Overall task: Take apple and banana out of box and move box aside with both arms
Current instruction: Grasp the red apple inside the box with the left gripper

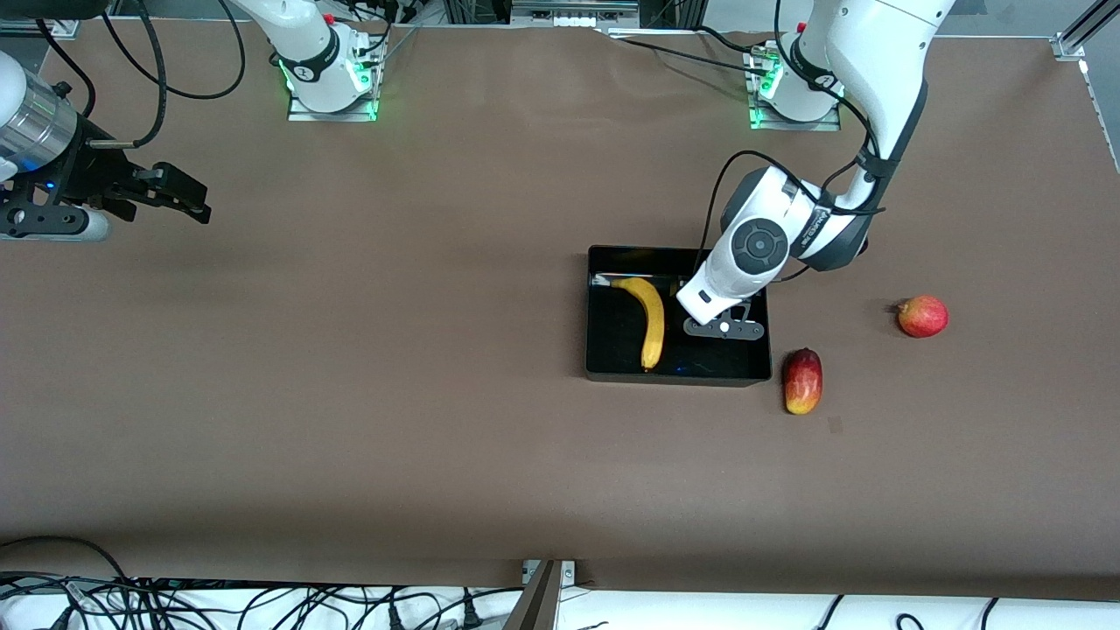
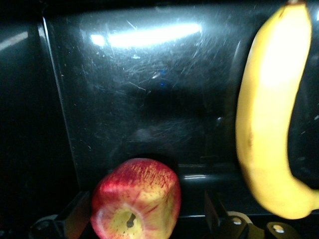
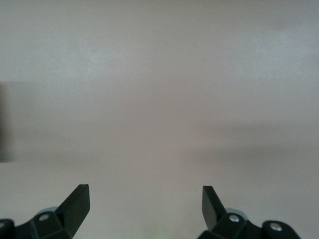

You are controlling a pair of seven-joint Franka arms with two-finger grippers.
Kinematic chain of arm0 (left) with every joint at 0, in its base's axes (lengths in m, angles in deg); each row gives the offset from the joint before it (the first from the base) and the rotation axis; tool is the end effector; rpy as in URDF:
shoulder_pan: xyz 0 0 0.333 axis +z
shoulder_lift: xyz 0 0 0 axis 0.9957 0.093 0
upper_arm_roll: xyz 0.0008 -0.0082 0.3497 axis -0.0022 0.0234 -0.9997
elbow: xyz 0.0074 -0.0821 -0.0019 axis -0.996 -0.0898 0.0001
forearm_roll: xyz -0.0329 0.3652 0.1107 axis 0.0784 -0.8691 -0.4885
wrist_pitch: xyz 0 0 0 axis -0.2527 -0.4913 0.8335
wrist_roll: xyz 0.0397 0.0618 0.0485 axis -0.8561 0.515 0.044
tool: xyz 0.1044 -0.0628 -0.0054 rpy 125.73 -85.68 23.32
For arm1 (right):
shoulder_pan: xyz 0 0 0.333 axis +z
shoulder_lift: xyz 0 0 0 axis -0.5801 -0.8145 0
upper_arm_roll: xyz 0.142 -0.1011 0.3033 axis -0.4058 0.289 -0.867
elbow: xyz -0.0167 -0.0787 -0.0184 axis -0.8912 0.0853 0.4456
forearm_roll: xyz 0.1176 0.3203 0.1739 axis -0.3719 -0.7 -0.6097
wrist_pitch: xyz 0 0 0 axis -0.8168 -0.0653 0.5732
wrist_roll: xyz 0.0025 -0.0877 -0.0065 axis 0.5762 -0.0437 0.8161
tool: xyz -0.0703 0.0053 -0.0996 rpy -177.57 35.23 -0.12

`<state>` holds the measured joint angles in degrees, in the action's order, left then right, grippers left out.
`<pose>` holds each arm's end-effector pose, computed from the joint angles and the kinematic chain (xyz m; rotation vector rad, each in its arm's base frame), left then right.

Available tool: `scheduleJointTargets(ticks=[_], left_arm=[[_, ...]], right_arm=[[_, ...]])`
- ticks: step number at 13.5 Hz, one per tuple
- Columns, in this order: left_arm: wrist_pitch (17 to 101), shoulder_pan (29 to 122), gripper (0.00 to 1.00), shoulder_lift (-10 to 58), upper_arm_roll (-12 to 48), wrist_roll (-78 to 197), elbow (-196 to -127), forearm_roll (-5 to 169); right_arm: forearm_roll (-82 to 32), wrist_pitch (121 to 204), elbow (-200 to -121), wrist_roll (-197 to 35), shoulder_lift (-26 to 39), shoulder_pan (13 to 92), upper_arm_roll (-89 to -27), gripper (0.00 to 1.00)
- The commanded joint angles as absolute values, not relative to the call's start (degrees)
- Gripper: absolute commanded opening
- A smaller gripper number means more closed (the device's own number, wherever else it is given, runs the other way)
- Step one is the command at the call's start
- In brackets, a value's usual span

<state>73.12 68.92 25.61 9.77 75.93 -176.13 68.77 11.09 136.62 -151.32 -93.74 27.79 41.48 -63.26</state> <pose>0.5407 -0.2535 0.2369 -3.0855 0.1352 0.2607 0.5516 0.0589 0.6240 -3.1279 0.0473 0.0671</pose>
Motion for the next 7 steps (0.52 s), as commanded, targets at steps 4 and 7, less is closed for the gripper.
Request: scheduleJointTargets(ticks=[4,7], left_arm=[[74.17,69.63,0.13,26.34,10.45,73.43,-177.24,67.08],[71.20,70.51,0.00,22.76,10.45,73.51,-175.50,67.08]], right_arm=[[11.58,136.27,-150.44,-93.44,27.60,40.73,-64.03,1.00],[11.58,136.36,-150.44,-93.44,27.60,40.73,-64.03,1.00]])
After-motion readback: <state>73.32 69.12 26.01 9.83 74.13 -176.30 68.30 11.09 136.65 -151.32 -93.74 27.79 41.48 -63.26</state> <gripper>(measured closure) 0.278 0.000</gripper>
